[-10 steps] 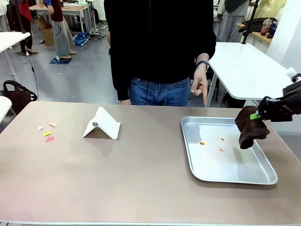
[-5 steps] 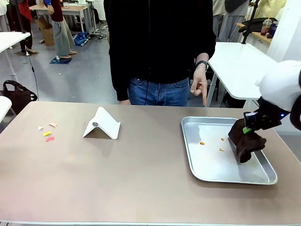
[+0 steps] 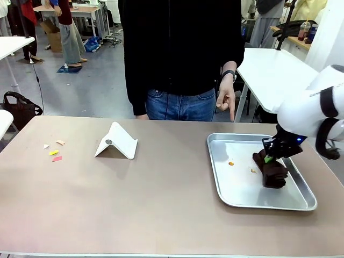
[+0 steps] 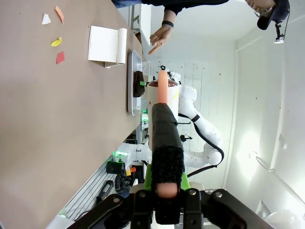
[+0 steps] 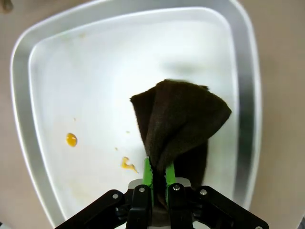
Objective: Clean the surface of the table.
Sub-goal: If a person points to the right, clean the right side of the table with your right hand, and if they point to the left, clean the left side with your left hand.
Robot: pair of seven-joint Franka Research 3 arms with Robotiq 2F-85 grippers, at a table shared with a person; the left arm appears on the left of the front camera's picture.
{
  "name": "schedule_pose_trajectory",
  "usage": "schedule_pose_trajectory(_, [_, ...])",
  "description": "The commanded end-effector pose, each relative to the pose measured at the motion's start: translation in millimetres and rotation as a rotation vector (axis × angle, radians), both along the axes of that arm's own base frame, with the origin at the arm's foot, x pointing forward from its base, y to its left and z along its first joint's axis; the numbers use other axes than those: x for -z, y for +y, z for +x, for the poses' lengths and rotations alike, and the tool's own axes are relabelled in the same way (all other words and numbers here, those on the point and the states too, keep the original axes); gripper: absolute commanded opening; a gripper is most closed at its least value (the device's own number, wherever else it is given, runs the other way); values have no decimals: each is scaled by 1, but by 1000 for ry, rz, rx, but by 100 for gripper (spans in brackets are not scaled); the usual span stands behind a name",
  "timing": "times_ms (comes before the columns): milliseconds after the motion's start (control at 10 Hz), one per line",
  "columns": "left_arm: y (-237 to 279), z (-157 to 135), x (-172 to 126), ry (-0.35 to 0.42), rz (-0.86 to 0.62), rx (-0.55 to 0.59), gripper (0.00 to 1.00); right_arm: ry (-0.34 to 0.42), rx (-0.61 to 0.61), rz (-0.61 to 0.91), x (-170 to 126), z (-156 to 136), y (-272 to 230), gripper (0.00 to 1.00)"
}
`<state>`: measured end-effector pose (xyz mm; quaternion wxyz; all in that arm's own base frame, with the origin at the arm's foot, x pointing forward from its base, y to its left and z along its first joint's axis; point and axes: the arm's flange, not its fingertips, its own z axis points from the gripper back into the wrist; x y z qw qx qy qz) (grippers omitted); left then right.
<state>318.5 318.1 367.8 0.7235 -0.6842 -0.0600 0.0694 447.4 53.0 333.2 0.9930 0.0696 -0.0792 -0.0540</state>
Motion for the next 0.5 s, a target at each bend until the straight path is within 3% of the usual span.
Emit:
schedule_pose_trajectory(0, [-2, -2, -3, -20, -5, -3, 7, -10, 29, 67, 8, 15, 19, 11])
schedule_pose_trajectory(400, [-2, -2, -3, -20, -5, -3, 7, -6, -6, 163, 25, 18, 62, 11])
